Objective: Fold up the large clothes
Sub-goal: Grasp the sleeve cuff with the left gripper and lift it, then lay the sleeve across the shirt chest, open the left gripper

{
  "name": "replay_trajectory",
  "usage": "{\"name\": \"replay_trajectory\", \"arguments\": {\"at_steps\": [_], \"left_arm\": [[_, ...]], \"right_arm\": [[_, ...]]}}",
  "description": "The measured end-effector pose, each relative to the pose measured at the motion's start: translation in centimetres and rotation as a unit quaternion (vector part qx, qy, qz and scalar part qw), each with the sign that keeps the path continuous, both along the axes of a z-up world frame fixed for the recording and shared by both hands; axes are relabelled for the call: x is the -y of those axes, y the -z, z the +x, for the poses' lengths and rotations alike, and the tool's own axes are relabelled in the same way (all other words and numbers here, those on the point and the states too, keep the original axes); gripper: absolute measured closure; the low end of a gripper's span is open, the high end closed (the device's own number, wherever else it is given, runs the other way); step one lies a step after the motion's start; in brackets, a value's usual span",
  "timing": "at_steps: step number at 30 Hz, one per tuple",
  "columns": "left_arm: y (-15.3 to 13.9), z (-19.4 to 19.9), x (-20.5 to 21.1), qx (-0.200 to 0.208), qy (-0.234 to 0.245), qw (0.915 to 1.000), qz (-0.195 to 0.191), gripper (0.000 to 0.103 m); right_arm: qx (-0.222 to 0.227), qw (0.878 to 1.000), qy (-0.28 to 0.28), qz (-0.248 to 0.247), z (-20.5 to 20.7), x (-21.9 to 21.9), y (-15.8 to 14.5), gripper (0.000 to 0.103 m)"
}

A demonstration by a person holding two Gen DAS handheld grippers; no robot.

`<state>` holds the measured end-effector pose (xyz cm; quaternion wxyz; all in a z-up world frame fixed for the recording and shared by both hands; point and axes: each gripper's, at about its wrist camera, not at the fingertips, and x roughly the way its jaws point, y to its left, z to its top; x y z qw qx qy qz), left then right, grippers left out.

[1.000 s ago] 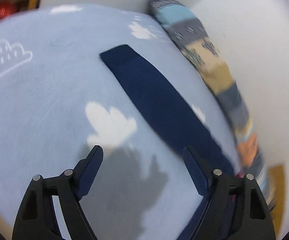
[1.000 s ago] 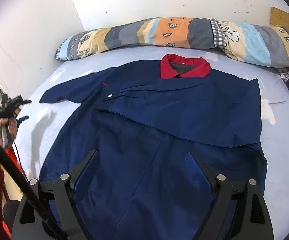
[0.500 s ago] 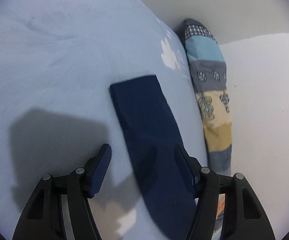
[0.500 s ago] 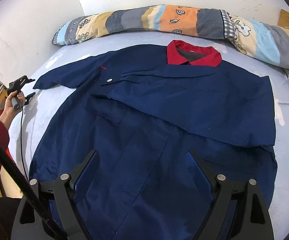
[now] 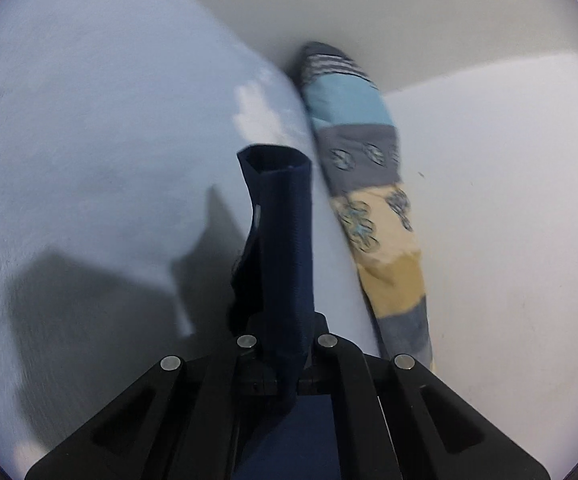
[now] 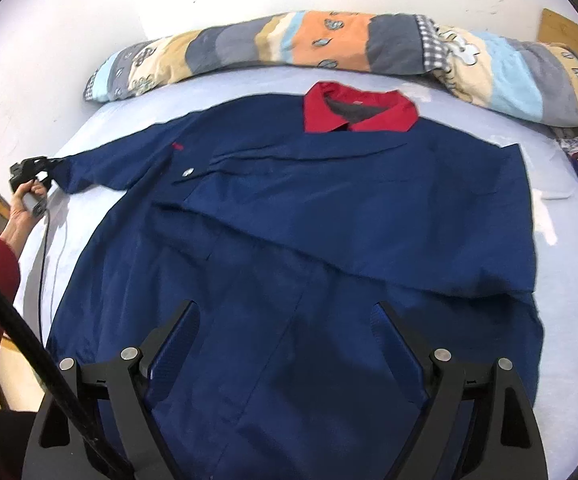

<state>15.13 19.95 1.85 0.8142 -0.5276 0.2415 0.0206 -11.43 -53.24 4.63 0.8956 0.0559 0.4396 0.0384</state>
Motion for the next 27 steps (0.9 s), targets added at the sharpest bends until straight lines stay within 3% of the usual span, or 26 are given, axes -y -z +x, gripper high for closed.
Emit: {"name": "replay_trajectory", "arguments": {"at_steps": [5,10,13,15,19,24,27], "left_arm": [[-5.8,-0.2,3.9,0.028,0.057,0.9970,0.044,0.101],[-11.8,-0.3,9.4,0.059,0.115,0.9895,0.065,0.101],[-15.6,0.0,12.8,0.076,0.143,0.9840,0.074,0.101],[-18.3,-0.1,15.0,0.086,0.161,0.9797,0.082,0.101],[-24.6,-0.7,20.6,0.122,0.209,0.9648,0.103,0.101],[-31.9,-3.1,29.8,0.169,0.280,0.9370,0.124,0.101],[-34.3,-6.2,35.4,0.185,0.323,0.9191,0.129,0.101]], "right_arm": [[0.018,0.997,0.047,-0.066,1.3,2.6,-0.6,0.012],[0.016,0.987,0.098,-0.128,5.2,6.3,1.0,0.012],[-0.009,0.983,0.111,-0.148,7.5,8.1,3.8,0.012],[-0.071,0.984,0.100,-0.132,8.9,8.8,7.3,0.013],[-0.080,0.986,0.111,-0.097,9.0,9.6,6.7,0.013],[-0.022,0.988,0.132,-0.073,7.4,10.9,2.8,0.013],[0.009,0.986,0.163,-0.045,6.2,12.5,0.5,0.013]]}}
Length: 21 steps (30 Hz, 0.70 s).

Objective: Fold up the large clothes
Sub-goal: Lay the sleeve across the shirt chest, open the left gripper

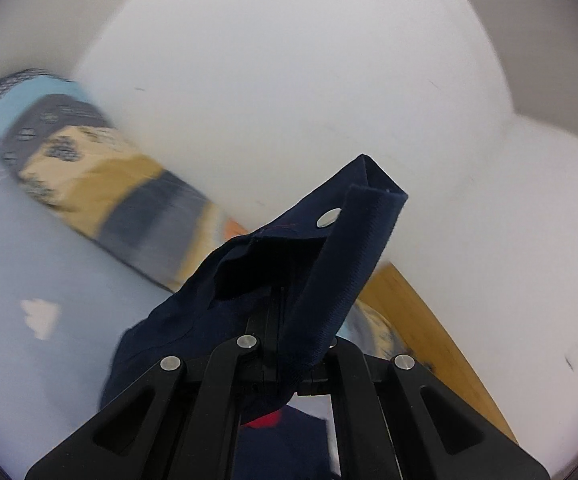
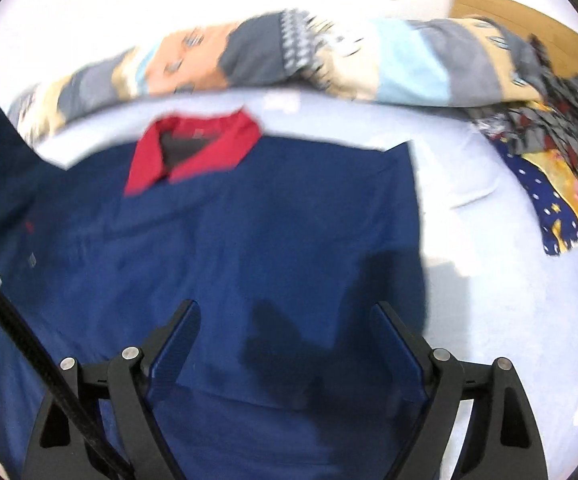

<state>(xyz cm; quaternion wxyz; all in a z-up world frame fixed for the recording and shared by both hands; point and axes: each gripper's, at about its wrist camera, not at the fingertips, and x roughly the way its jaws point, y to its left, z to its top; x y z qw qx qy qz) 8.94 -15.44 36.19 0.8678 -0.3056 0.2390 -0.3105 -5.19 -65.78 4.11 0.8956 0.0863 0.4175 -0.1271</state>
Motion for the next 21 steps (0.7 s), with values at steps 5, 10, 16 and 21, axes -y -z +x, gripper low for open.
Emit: {"name": "replay_trajectory", "arguments": {"at_steps": [5,10,16,21], "left_arm": [[-0.7,-3.7,10.4,0.004,0.083,0.9960,0.031,0.101],[4.8,-6.6,20.7,-0.026,0.144,0.9859,0.081,0.101],[17.7,-9.5,30.9,-0.074,0.161,0.9634,0.201,0.101],[30.7,-11.1,35.9,-0.156,0.193,0.9255,0.286,0.099]], "right_arm": [[0.051,0.997,0.058,0.016,-2.3,3.2,-2.6,0.013],[0.077,0.990,0.116,0.031,-5.1,6.9,-3.5,0.013],[0.094,0.983,0.151,0.054,-7.3,10.4,-4.3,0.013],[0.102,0.982,0.152,0.045,-7.7,10.9,-5.0,0.013]]}}
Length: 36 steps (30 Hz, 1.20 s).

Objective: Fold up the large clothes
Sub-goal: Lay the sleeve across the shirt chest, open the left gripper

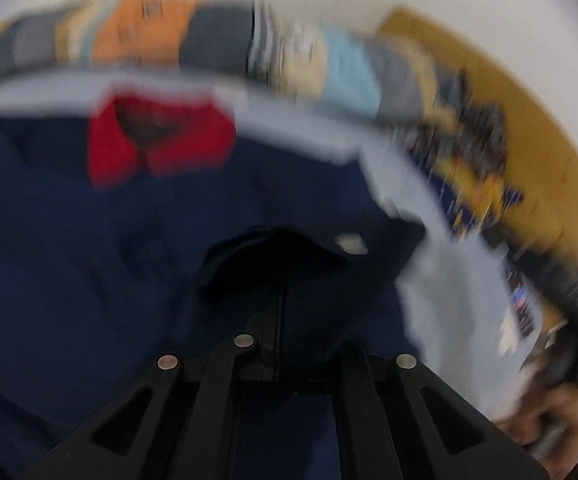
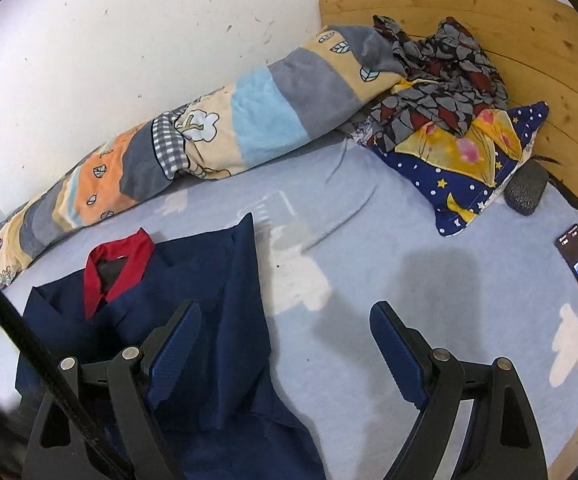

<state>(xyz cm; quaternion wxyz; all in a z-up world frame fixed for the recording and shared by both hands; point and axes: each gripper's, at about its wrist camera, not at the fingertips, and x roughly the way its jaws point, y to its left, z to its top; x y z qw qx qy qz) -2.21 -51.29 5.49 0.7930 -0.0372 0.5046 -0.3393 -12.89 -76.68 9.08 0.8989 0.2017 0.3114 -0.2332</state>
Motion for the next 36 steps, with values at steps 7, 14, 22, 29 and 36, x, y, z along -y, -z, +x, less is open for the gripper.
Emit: {"name": "replay_trajectory", "arguments": {"at_steps": [7,14,22,29,36], "left_arm": [[2.2,-1.5,1.1,0.012,0.008,0.9989,0.046,0.094],[-4.1,-2.3,-5.2,0.041,0.003,0.9986,-0.031,0.029],[-6.6,-2.6,-9.3,0.030,0.000,0.9959,-0.086,0.025],[-5.4,0.1,-14.9,0.086,-0.079,0.9929,0.024,0.024],[3.2,6.1,-23.4,-0.026,-0.194,0.9760,0.096,0.024]], "right_arm": [[0.003,1.000,-0.013,-0.011,0.5,-0.9,-0.2,0.013],[0.003,0.999,-0.038,-0.011,1.5,-2.3,0.0,0.013],[0.011,0.998,-0.065,-0.016,2.4,-4.9,-0.6,0.013],[-0.048,0.979,-0.200,0.003,5.0,-9.3,1.8,0.016],[-0.203,0.945,-0.253,0.050,7.7,-11.1,10.4,0.023]]}}
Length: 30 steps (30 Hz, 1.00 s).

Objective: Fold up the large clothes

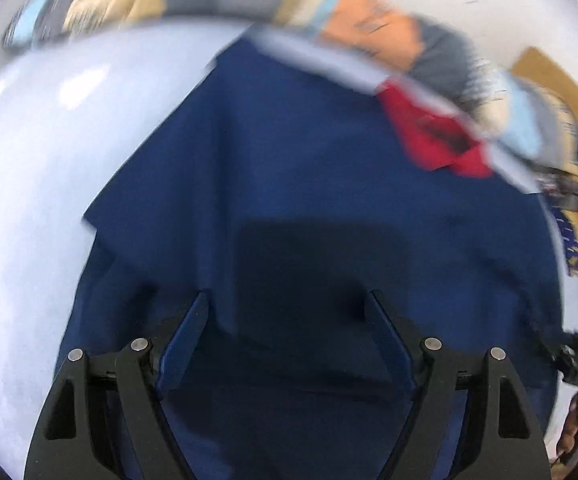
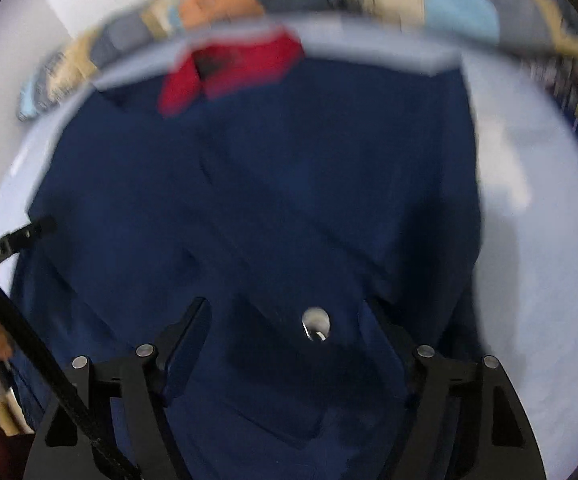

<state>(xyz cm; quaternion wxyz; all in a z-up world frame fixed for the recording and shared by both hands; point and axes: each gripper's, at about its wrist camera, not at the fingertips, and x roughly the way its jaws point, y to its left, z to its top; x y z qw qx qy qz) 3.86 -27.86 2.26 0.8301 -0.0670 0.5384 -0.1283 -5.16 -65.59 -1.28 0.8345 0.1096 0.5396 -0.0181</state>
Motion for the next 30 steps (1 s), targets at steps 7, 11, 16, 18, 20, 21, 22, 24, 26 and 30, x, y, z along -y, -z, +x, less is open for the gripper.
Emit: {"name": "replay_trajectory", "arguments": {"at_steps": [7,11,16,18,20,21,22,24,26,30], "left_arm": [[-6.0,3.0,1.0,0.076,0.013,0.9966,-0.030,0.024],[-5.5,8.1,2.0,0.076,-0.002,0.9970,0.014,0.024],[-0.6,12.0,2.0,0.009,-0.010,0.9973,0.072,0.024],[-0.2,11.6,2.2,0.025,0.000,0.9959,0.087,0.023],[-0.9,10.8,2.4,0.033,0.003,0.9953,0.091,0.023],[-1.6,10.0,2.4,0.038,0.007,0.9956,0.085,0.024],[-2.5,9.1,2.5,0.047,0.015,0.9958,0.077,0.024],[-4.2,6.4,2.4,0.070,0.030,0.9947,0.069,0.024],[-5.4,3.4,2.6,0.083,0.055,0.9927,0.069,0.024],[-5.0,-1.0,2.5,0.070,0.070,0.9927,0.068,0.023]], "right_arm": [[0.041,0.999,-0.001,-0.009,-0.5,-0.5,-2.8,0.023],[0.049,0.999,0.012,-0.016,-0.5,-0.2,-3.2,0.023],[0.026,0.999,0.005,-0.044,0.1,-0.3,-1.8,0.023],[0.007,0.999,-0.001,-0.048,0.5,-0.2,-0.6,0.023],[-0.001,0.999,-0.004,-0.052,0.5,-0.1,-0.1,0.023],[0.001,0.999,-0.004,-0.053,0.5,0.0,-0.3,0.023],[0.006,0.999,-0.002,-0.054,0.3,0.0,-0.7,0.023],[0.028,0.998,-0.008,-0.056,-0.4,-0.4,-2.2,0.023],[0.040,0.997,-0.015,-0.059,-1.0,-1.0,-3.1,0.023],[0.030,0.997,-0.041,-0.055,-2.2,-2.6,-2.5,0.023]]}}
